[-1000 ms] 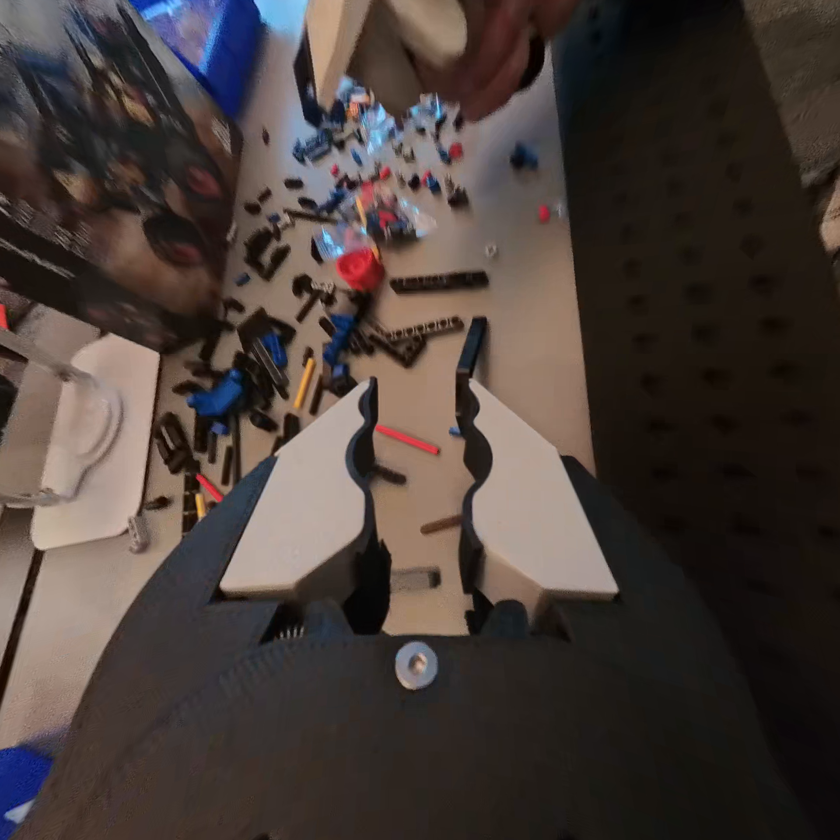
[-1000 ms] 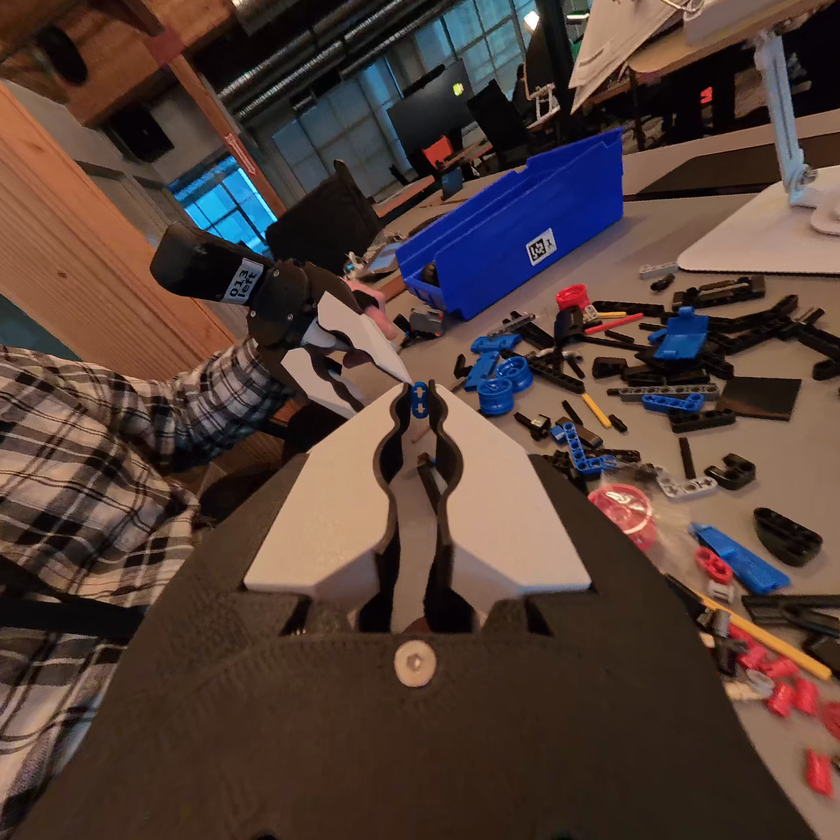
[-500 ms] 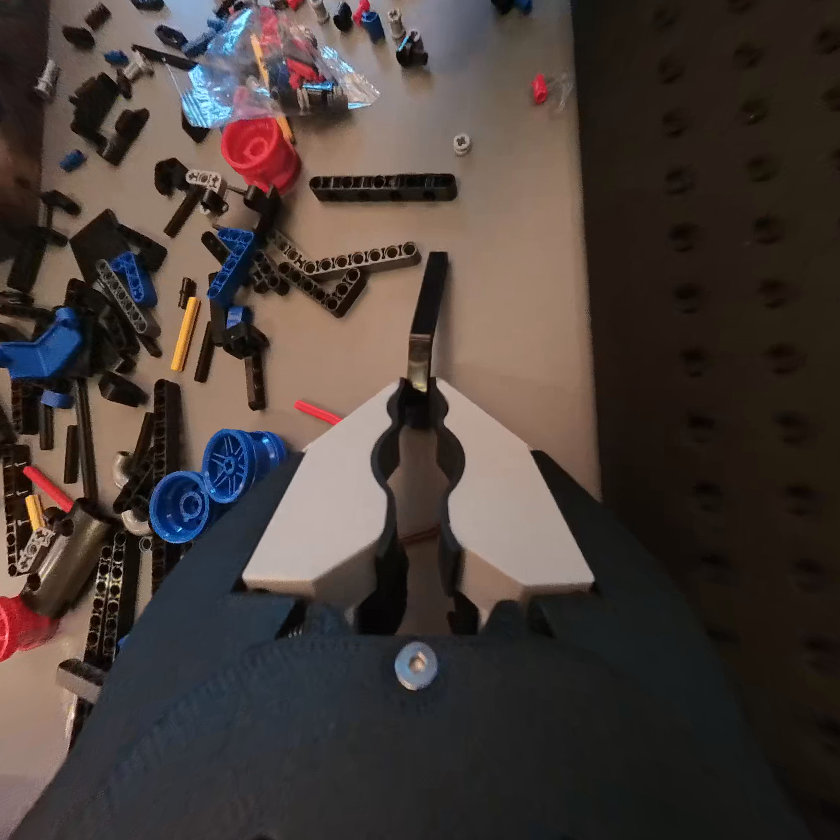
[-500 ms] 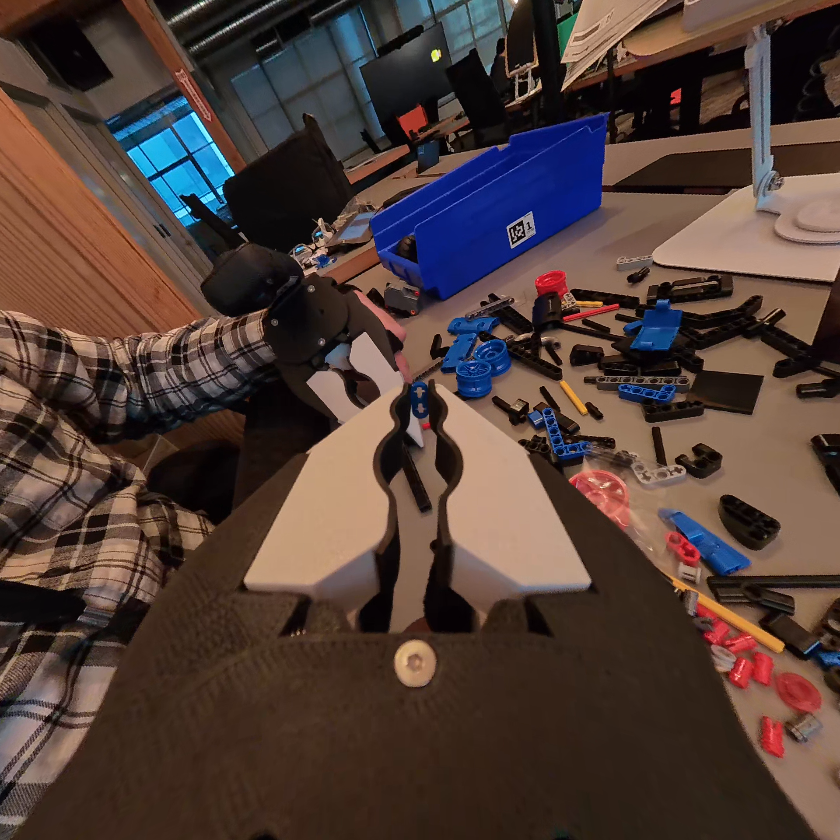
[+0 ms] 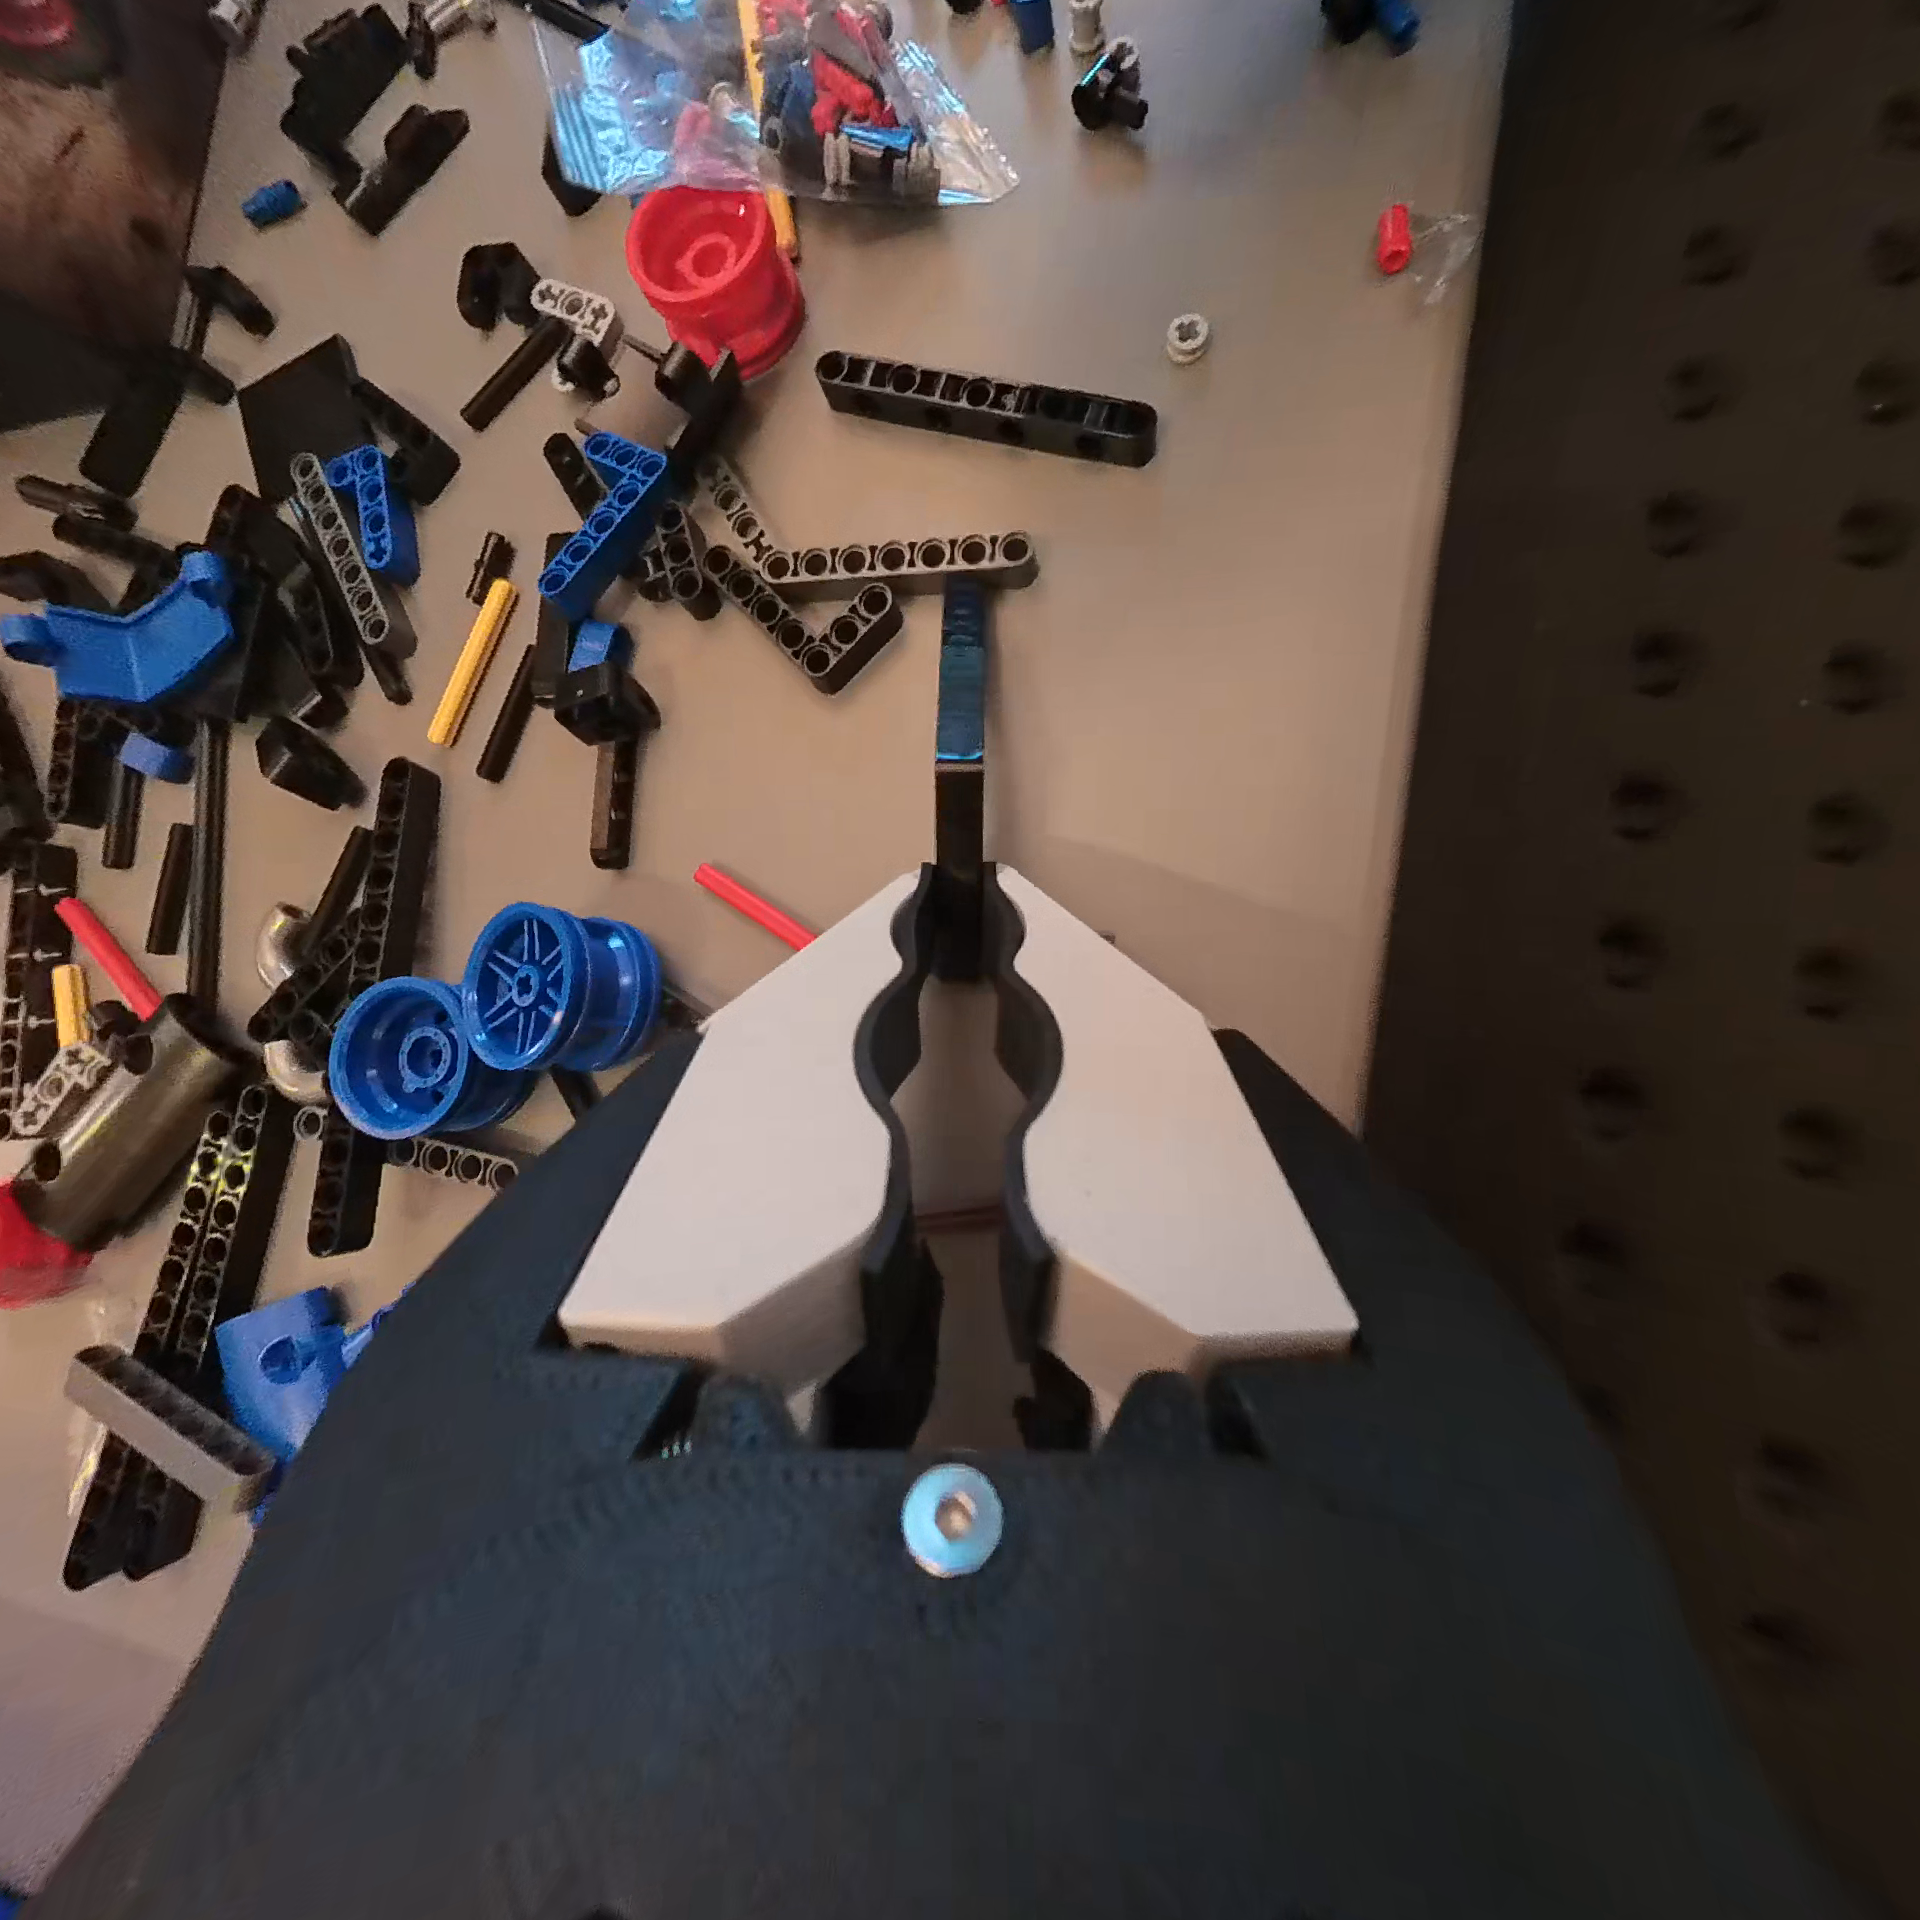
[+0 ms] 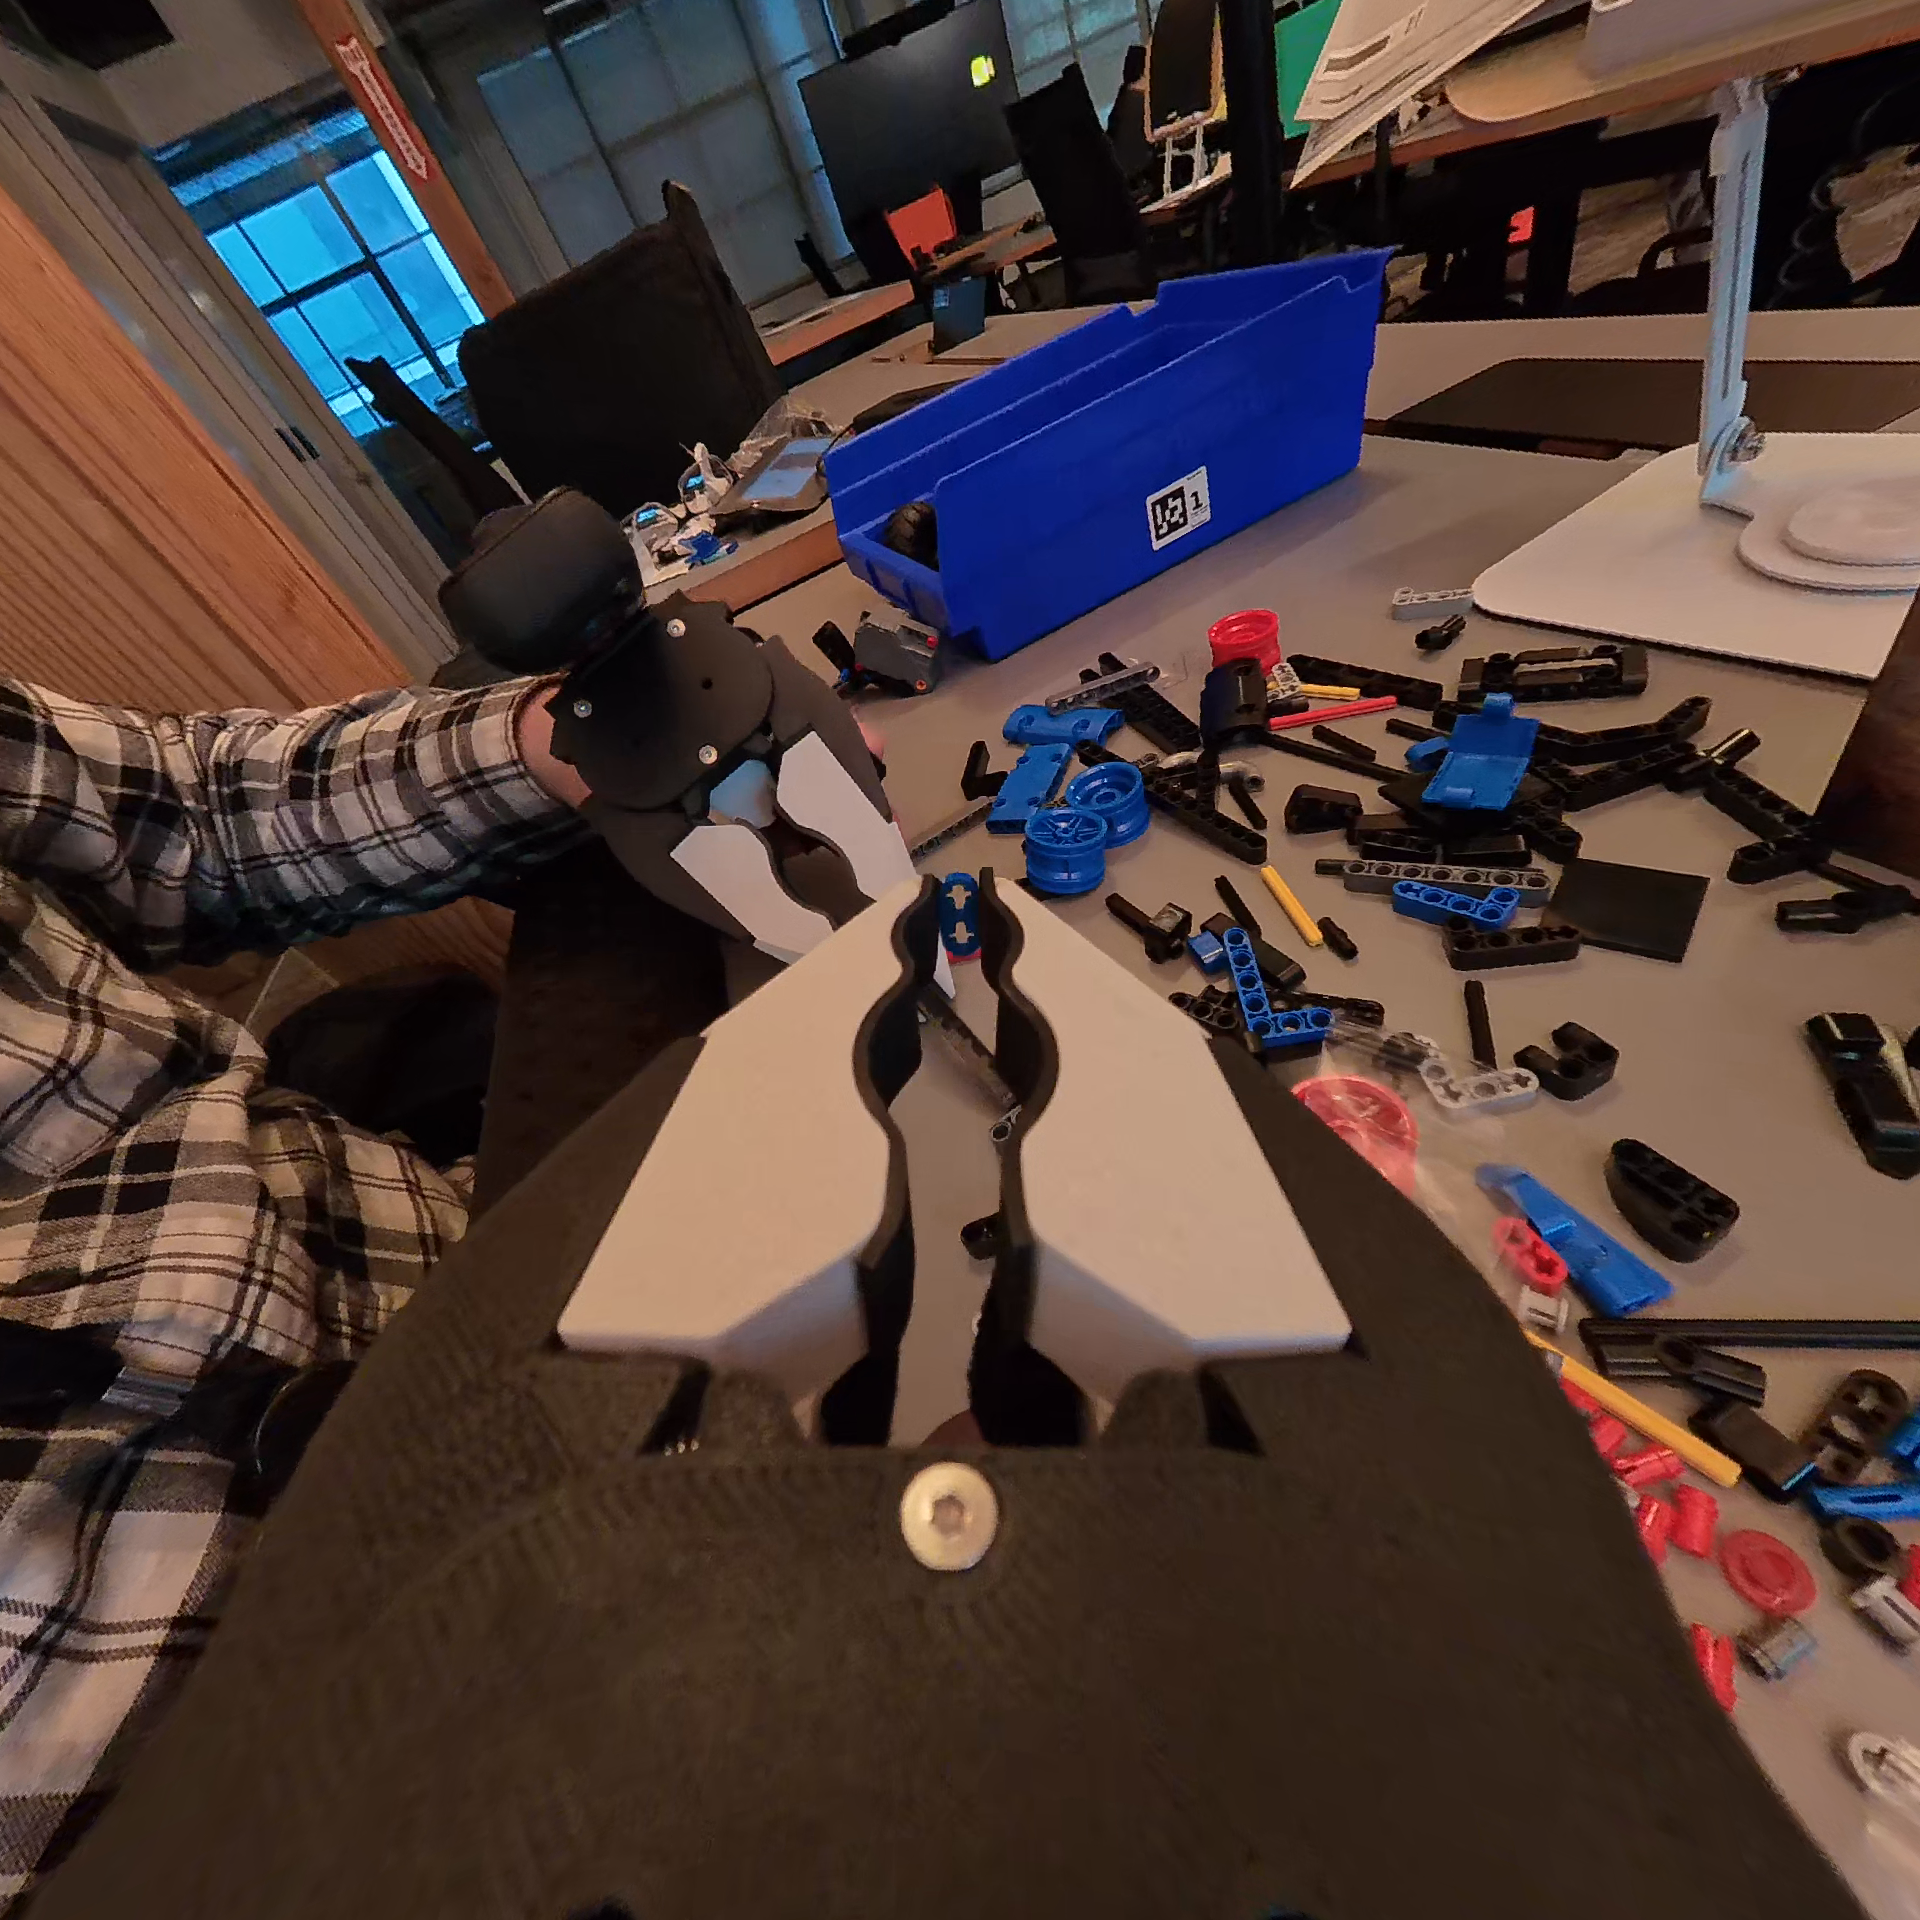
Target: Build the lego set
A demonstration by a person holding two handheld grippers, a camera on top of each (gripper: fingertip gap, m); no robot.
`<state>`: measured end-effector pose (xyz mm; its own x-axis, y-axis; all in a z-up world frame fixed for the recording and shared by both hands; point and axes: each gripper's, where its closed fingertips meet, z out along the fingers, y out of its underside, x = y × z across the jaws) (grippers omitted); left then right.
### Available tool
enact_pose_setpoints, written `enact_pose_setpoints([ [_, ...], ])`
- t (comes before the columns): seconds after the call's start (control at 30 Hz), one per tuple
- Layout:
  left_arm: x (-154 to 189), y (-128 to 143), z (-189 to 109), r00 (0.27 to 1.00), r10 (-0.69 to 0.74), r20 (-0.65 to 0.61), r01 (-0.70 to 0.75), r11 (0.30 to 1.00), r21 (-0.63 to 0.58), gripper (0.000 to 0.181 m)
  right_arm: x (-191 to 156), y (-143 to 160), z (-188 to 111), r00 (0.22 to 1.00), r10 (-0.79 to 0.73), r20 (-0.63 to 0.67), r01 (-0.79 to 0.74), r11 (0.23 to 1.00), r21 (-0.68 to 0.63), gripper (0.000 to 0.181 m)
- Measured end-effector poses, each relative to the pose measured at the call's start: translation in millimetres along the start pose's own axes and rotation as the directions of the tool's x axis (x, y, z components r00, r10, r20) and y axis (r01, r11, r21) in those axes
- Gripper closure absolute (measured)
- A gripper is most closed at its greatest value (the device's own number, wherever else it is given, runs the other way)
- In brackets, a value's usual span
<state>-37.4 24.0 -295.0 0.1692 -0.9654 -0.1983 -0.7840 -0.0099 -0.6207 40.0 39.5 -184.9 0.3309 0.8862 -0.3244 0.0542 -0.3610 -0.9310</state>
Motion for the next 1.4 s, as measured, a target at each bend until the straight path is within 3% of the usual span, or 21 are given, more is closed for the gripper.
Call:
enact_pose_setpoints([
  [0.3, -1, -1, 1, 0.996, -0.066, 0.06, 0.066, 0.998, 0.012, 0.175, 0, 1, 1, 0.999, -0.034, -0.02, 0.033, 0.999, -0.007, 0.176],
  [0.4, -3, -2, 0, 0.995, -0.073, 0.061, 0.072, 0.997, 0.025, 0.161, 1, 1, 1, 0.998, -0.054, -0.036, 0.053, 0.998, -0.015, 0.176],
  [0.53, -7, -3, -7, 0.995, -0.086, 0.046, 0.083, 0.995, 0.046, 0.155, -1, 2, 2, 0.995, -0.084, -0.05, 0.083, 0.996, -0.031, 0.176],
  [0.67, -9, 1, -9, 0.995, -0.093, 0.021, 0.092, 0.995, 0.026, 0.159, -3, 3, 2, 0.994, -0.095, -0.055, 0.093, 0.995, -0.034, 0.176],
  [0.8, -6, 6, -6, 0.997, -0.075, 0.017, 0.075, 0.997, -0.003, 0.173, -6, 1, 3, 0.993, -0.103, -0.06, 0.102, 0.994, -0.03, 0.176],
  [1.1, -8, 4, -3, 0.989, -0.139, 0.052, 0.139, 0.99, -0.003, 0.174, -11, 2, 6, 0.99, -0.124, -0.066, 0.121, 0.992, -0.036, 0.176],
  [1.4, -7, -3, -8, 0.984, -0.175, 0.027, 0.173, 0.983, 0.065, 0.153, -16, 3, 8, 0.983, -0.163, -0.089, 0.159, 0.986, -0.051, 0.176],
])
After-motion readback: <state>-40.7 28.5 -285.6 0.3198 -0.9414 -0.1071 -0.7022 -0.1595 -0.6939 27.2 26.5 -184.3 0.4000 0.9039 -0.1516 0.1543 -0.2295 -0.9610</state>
